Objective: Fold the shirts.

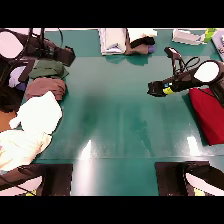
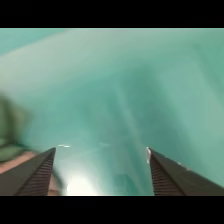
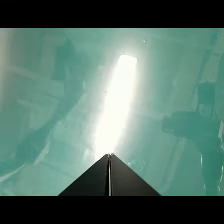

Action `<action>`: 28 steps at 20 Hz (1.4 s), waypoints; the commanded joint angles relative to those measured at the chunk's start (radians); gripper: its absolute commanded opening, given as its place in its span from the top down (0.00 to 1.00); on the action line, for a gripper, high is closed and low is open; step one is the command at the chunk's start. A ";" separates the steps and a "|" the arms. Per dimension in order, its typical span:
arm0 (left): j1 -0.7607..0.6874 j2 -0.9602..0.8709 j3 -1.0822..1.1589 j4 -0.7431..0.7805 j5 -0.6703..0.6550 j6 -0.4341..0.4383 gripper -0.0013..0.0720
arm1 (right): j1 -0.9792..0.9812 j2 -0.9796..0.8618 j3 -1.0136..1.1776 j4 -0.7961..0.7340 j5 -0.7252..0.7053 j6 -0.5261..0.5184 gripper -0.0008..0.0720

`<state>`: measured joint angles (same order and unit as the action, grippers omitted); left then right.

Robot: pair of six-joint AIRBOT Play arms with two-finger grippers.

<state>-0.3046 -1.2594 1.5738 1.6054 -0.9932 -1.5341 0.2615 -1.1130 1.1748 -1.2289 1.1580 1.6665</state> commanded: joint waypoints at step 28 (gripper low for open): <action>0.312 -0.363 0.220 0.075 0.279 0.012 0.94 | 0.001 0.000 0.223 -0.003 0.025 0.000 0.96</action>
<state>0.0189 -1.7279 1.7168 1.6814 -0.6914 -1.5681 0.2615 -1.1137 1.2881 -1.2293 1.1709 1.6665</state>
